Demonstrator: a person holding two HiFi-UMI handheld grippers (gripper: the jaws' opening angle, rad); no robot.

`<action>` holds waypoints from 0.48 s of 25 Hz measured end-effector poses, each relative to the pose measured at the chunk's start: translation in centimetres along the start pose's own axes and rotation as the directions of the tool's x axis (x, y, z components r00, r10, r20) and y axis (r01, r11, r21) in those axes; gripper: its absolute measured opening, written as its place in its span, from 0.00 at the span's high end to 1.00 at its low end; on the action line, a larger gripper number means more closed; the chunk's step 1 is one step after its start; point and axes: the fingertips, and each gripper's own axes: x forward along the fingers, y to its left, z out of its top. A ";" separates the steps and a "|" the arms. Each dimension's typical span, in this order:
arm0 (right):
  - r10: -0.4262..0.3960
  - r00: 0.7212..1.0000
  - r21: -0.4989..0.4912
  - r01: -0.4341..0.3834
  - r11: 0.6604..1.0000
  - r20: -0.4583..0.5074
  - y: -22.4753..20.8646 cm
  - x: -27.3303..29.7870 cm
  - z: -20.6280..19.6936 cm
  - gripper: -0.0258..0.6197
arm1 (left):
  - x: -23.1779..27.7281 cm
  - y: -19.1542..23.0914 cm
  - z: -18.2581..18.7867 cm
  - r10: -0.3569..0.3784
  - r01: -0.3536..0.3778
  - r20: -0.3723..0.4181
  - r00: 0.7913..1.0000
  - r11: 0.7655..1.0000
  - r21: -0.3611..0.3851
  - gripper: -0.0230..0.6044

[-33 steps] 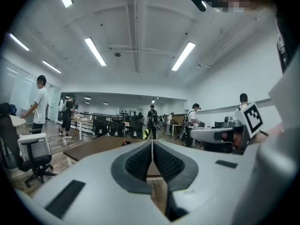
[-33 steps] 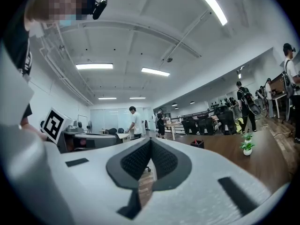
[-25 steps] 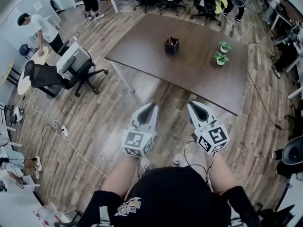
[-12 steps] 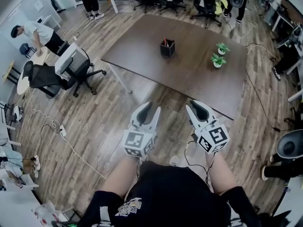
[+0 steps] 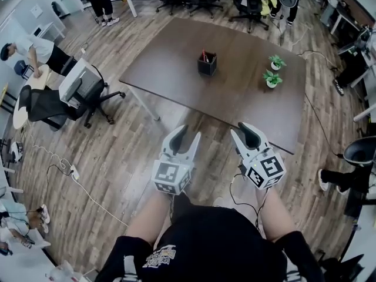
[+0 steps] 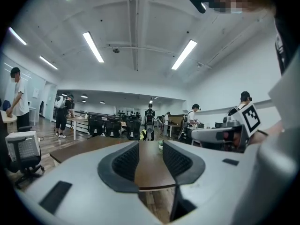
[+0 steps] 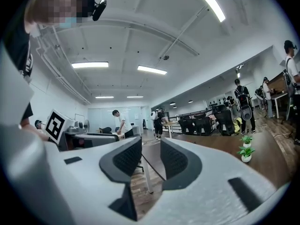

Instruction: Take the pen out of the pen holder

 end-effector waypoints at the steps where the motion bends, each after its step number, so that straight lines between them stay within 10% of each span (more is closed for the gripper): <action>1: -0.012 1.000 -0.001 0.012 1.000 -0.002 0.0 1.0 0.0 0.75 | 0.4 1.0 0.0 -0.014 0.014 -0.002 1.000 1.000 0.000 0.75; 12: -0.123 0.992 -0.003 0.123 0.992 -0.021 1.4 13.3 0.5 0.70 | 4.3 13.7 1.5 -0.135 0.135 -0.011 0.991 0.991 -0.010 0.70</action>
